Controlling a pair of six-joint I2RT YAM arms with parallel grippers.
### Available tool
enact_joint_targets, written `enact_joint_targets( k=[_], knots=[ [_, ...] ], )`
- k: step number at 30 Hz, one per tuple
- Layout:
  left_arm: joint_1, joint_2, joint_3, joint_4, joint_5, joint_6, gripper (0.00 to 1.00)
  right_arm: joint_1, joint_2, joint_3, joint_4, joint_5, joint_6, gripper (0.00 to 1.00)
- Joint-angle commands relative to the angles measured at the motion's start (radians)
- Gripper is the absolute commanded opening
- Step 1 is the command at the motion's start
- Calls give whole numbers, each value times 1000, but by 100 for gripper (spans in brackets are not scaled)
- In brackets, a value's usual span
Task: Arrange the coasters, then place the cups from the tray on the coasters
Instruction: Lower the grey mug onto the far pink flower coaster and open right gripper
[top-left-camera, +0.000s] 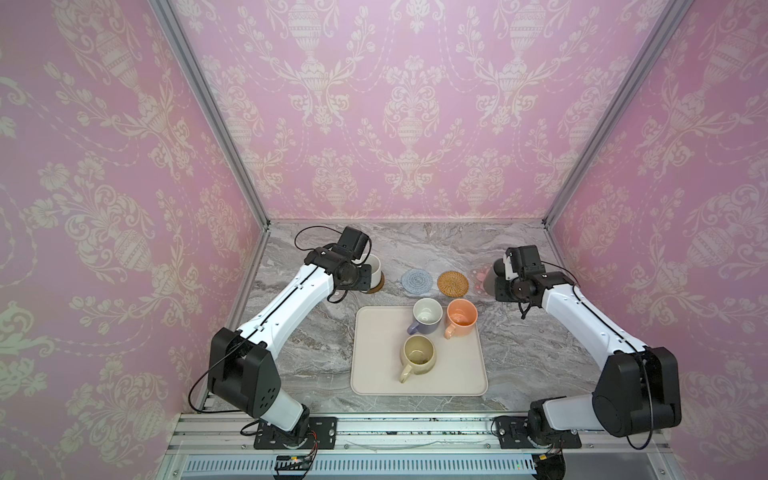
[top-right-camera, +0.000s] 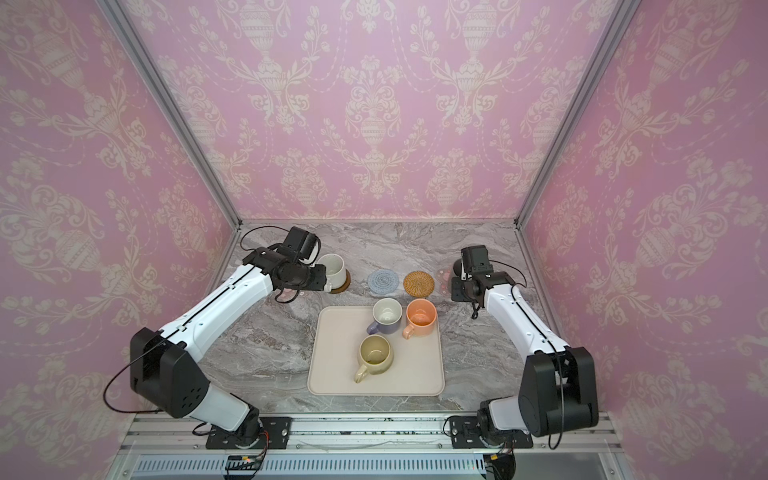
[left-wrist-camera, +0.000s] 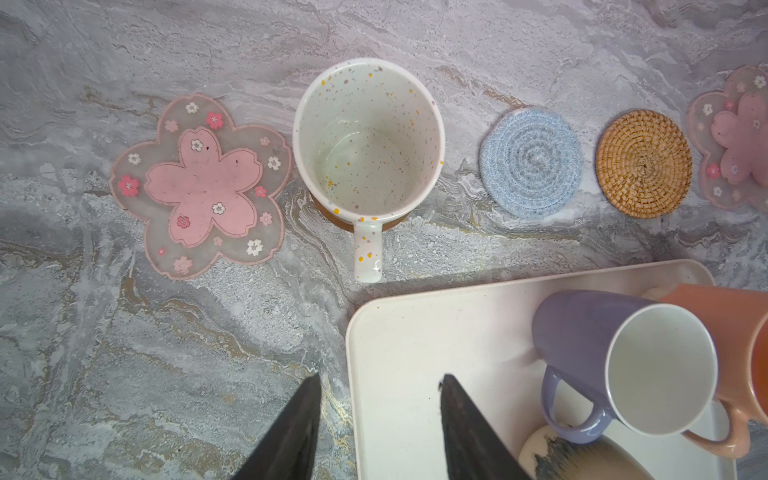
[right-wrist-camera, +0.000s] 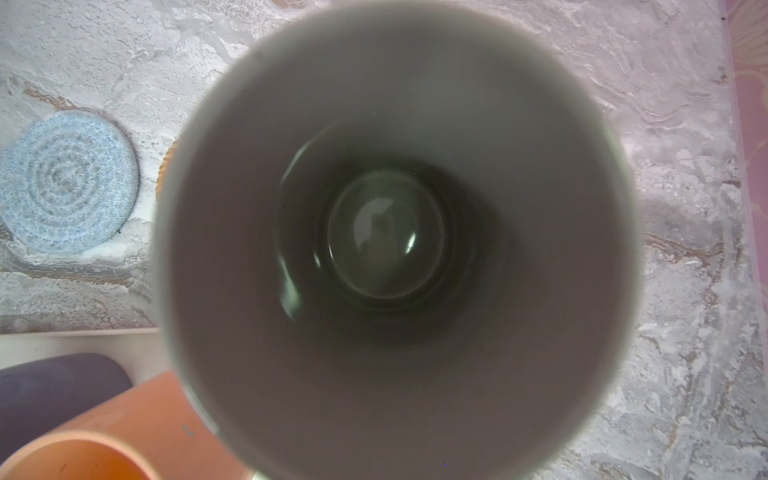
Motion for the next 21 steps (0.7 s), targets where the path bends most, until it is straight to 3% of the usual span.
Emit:
enact_joint_targets(
  k=[1,21],
  knots=[
    [-6,12,33,-29,-28,23,50,-12,11,66,98,15,-25,0],
    [-6,20,35,35,5,10,50,-40,172,137,119,31,-97,0]
  ],
)
